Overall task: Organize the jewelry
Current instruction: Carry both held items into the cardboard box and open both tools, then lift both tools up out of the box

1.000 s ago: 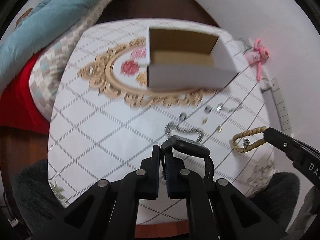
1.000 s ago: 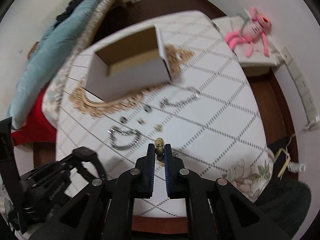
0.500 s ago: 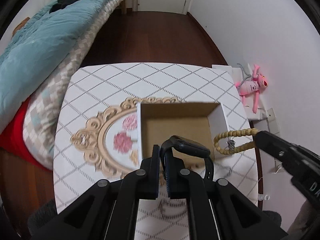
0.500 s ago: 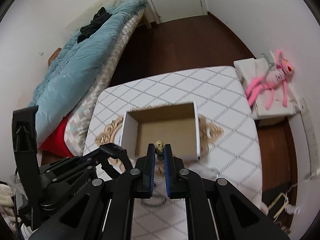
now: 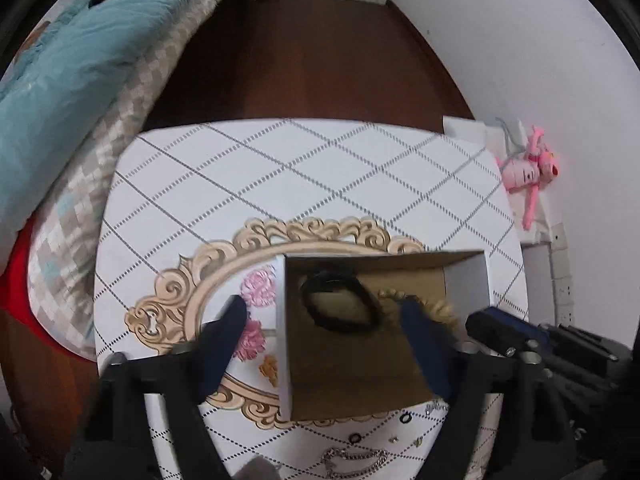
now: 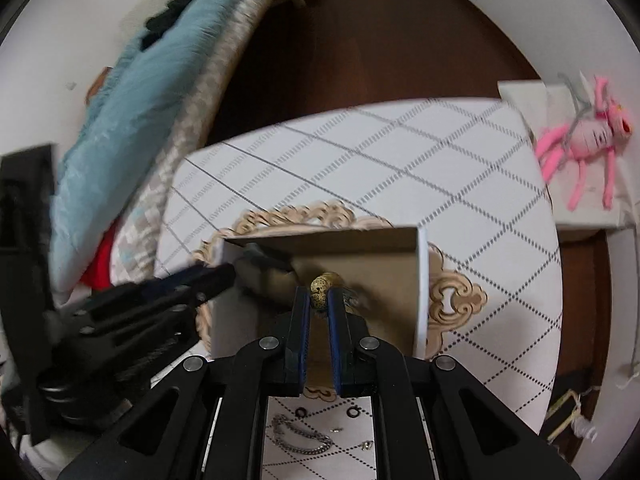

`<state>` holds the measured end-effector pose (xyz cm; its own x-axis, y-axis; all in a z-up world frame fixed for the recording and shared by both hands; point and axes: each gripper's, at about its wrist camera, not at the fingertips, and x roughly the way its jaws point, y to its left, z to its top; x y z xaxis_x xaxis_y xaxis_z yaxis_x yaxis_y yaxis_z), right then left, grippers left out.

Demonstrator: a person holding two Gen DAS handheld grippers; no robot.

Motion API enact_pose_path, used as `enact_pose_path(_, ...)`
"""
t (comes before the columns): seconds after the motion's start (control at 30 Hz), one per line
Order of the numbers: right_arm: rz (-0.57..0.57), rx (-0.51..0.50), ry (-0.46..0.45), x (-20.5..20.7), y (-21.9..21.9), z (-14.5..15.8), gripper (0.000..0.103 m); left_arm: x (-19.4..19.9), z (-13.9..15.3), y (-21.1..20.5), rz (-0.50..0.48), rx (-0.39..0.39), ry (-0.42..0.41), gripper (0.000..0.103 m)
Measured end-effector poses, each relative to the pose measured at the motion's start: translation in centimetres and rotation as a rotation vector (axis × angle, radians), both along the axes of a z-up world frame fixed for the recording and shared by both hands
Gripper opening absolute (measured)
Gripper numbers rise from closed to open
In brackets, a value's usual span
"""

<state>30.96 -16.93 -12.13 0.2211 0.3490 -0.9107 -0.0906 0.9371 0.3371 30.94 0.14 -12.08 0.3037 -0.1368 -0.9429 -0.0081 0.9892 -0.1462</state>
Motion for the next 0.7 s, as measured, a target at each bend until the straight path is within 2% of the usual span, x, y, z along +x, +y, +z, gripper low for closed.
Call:
enact_pose_path(0.03, -0.003, -0.014, 0.008, 0.0, -0.2, -0.3, 0.017, 0.0, 0.2, 0.1, 0.001, 0.007, -0.002, 0.08)
enact_pose_path(0.1, -0.019, -0.043, 0.0, -0.3, -0.6, -0.4, 0.042, 0.0, 0.3, 0.4, 0.007, 0.036, -0.003, 0.086)
enact_pose_path(0.17, -0.031, -0.087, -0.023, -0.8, -1.1, -0.1, 0.052, -0.4, 0.6, 0.7, 0.018, 0.067, -0.028, 0.097)
enact_pose_path(0.23, -0.031, -0.166, -0.058, -1.5, -1.1, 0.3, 0.063, -1.2, 0.8, 1.1, 0.035, 0.091, -0.066, 0.099)
enact_pose_path(0.3, -0.03, -0.257, -0.082, -2.1, -1.0, 0.4, 0.087, -2.2, 0.7, 1.2, 0.041, 0.117, -0.105, 0.103)
enact_pose_path(0.37, -0.027, -0.326, -0.093, -2.7, -0.9, 0.1, 0.099, -2.9, 0.3, 1.4, 0.046, 0.141, -0.115, 0.103)
enact_pose_path(0.47, -0.021, -0.4, -0.103, -3.9, -0.7, -1.0, 0.101, -3.9, -0.6, 1.4, 0.045, 0.146, -0.106, 0.103)
enact_pose_path(0.7, -0.033, -0.416, -0.106, -5.1, -0.4, -2.5, 0.101, -5.3, -1.5, 1.4, 0.059, 0.159, -0.098, 0.103)
